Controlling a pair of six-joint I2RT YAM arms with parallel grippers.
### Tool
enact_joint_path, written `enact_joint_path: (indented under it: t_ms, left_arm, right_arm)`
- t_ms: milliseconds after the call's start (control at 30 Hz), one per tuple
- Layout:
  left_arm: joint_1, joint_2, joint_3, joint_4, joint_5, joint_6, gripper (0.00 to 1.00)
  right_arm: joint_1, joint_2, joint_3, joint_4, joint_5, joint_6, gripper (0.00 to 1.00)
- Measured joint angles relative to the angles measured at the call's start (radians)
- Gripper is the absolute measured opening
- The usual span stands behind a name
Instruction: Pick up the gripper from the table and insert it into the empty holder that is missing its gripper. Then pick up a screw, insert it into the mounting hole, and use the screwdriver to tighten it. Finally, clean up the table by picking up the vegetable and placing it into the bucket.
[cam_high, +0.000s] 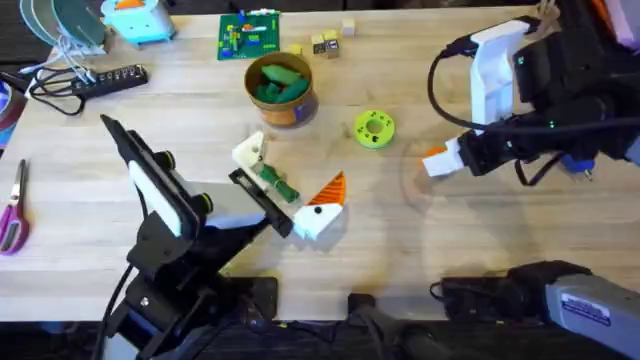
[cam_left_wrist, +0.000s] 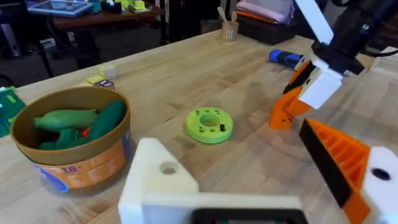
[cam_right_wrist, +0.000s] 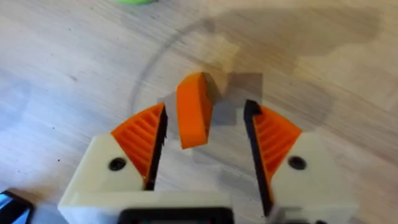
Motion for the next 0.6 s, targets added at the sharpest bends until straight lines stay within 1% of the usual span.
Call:
enact_joint_path:
  t_ms: [67,133,200,267,300,333,367,400,500,600]
  left_arm:
    - [0.0,0.0,0.0,0.0,0.0,0.0,0.993]
    - [0.0,0.0,0.0,0.0,0.0,0.0,0.992]
    - [0.0,0.0,0.0,0.0,0.0,0.0,0.993]
    - [0.0,0.0,0.0,0.0,0.0,0.0,0.993]
    - [0.0,0.0,0.0,0.0,0.0,0.0,0.991]
    - [0.0,0.0,0.0,0.0,0.0,0.0,0.992]
    - [0.0,0.0,0.0,0.0,0.0,0.0,0.993]
    - [0.0,0.0,0.0,0.0,0.0,0.0,0.993]
    - [0.0,0.0,0.0,0.0,0.0,0.0,0.993]
    - [0.0,0.0,0.0,0.0,0.0,0.0,0.993]
  right_arm:
    - [0.0,-0.001,0.0,0.007,-0.001,-0.001,0.706]
    - [0.0,0.0,0.0,0.007,-0.001,-0.003,0.61]
    - [0.0,0.0,0.0,0.007,0.0,-0.003,0.465]
    - [0.0,0.0,0.0,0.007,-0.001,-0.005,0.294]
    - [0.0,0.0,0.0,0.007,0.0,-0.004,0.173]
    - [0.0,0.0,0.0,0.008,-0.001,-0.001,0.087]
    - [0.0,0.0,0.0,0.008,-0.001,0.005,0.028]
    - [0.0,0.0,0.0,0.006,0.0,0.007,0.014]
    - [0.0,-0.005,0.009,-0.011,-0.012,0.053,0.013]
    - [0.0,-0.038,0.014,0.034,-0.095,0.154,0.011]
